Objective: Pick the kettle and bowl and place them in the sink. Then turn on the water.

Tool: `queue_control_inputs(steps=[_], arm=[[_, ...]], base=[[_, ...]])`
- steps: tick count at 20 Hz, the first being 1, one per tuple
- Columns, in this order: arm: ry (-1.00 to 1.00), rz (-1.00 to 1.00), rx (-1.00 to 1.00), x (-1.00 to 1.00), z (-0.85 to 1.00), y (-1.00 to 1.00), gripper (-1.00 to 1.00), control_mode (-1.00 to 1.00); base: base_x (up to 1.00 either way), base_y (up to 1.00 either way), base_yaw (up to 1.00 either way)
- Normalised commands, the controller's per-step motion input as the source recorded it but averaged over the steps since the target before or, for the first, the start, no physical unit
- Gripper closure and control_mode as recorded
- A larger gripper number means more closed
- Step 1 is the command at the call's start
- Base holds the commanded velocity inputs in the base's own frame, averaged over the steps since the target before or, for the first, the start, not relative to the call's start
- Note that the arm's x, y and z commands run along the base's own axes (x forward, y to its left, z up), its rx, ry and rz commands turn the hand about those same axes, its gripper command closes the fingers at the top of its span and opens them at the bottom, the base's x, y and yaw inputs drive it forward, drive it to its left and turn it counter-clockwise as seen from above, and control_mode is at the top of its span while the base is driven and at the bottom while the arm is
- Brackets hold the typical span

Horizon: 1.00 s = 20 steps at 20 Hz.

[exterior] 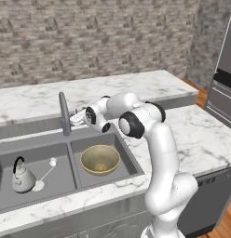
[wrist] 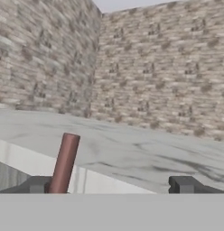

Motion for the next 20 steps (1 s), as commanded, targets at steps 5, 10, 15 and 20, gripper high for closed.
queue_control_inputs(steps=[5,10,15,20], arm=[[0.00,-0.05,0.00,0.10,-0.13,0.32,-1.00,-1.00],[0.00,-0.19,0.00,0.00,-0.04,0.01,-1.00,-1.00],[0.00,-0.08,0.00,0.00,-0.07,0.00,-1.00,-1.00],[0.00,-0.10,0.00,-0.01,-0.12,0.00,-1.00,-1.00]], base=[[0.00,0.00,0.00],[0.00,0.00,0.00],[0.00,0.00,0.00],[0.00,0.00,0.00]])
